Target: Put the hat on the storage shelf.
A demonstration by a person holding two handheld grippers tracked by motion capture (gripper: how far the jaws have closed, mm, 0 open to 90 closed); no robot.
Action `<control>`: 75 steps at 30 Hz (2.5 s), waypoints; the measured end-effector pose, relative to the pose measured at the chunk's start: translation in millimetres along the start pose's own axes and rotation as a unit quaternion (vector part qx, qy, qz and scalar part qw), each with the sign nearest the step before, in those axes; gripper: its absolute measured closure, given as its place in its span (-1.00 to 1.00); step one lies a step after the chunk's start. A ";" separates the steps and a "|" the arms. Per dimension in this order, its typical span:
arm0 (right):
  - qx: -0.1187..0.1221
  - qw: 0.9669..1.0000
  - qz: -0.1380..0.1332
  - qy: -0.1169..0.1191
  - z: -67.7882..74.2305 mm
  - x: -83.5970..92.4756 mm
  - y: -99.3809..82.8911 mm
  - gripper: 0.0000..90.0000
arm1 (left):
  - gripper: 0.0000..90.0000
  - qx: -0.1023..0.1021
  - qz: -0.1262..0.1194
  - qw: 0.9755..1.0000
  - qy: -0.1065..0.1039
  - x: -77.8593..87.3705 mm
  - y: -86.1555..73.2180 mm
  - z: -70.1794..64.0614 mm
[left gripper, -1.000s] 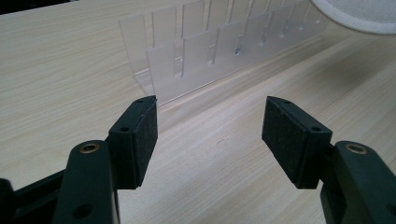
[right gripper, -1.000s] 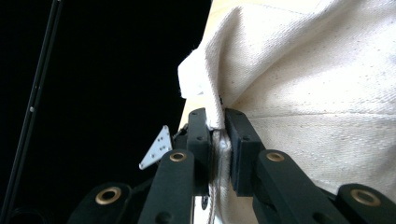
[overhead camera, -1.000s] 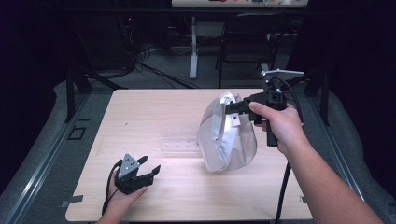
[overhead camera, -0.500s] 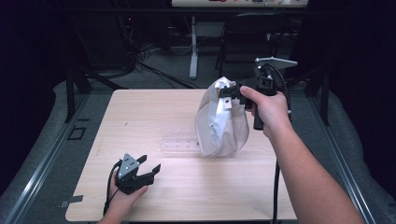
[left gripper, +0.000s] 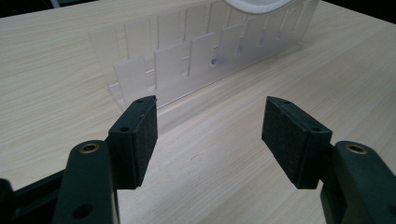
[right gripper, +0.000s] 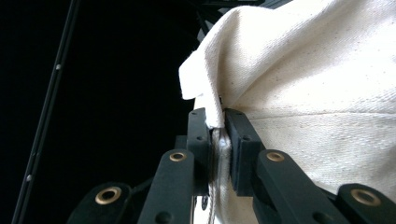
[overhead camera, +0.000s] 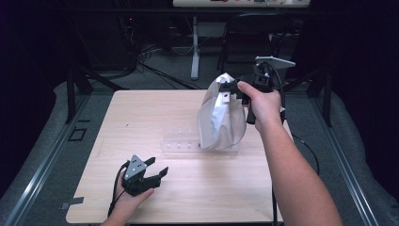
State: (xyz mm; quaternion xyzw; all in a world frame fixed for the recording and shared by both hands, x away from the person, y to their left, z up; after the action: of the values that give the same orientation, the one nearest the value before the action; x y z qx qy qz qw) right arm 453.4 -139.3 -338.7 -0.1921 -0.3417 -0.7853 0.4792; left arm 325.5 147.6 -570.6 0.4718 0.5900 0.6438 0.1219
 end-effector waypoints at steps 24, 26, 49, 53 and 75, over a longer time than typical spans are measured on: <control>-0.015 1.000 -0.006 0.005 -1.6 -25.1 -2.4 0.80 | -0.07 -0.062 0.008 0.998 -0.024 -59.5 57.9 -38.3; -0.015 1.000 -0.006 0.005 -0.7 -25.8 -2.7 0.80 | -0.06 -0.063 0.009 0.998 -0.027 -68.1 62.2 -42.9; -0.009 1.000 -0.008 0.008 4.8 -28.3 -5.2 0.80 | 0.57 -0.055 0.031 0.998 -0.016 -107.7 70.1 -43.0; -0.008 1.000 -0.009 0.010 6.1 -28.6 -5.4 0.80 | 0.72 -0.056 0.029 0.998 -0.020 -104.8 70.0 -40.4; 0.003 1.000 -0.007 0.001 12.2 -37.4 -5.5 0.80 | 0.83 -0.034 0.019 0.997 -0.065 -98.6 71.6 -24.0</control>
State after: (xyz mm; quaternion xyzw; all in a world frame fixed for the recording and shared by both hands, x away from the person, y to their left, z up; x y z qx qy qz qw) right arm 465.6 -105.5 -355.7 -0.1872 -0.3450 -0.7876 0.4750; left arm 387.9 42.1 -550.4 0.5194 0.5493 0.6339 0.1633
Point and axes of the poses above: each handheld gripper's, and its own axes: x roughly backward along the jaws, y roughly out of its top, z roughly to its left, the point moved 6 cm from there along -x, roughly forward along the jaws, and after that the axes turned 10 degrees about -y, right-handed, at the moved point
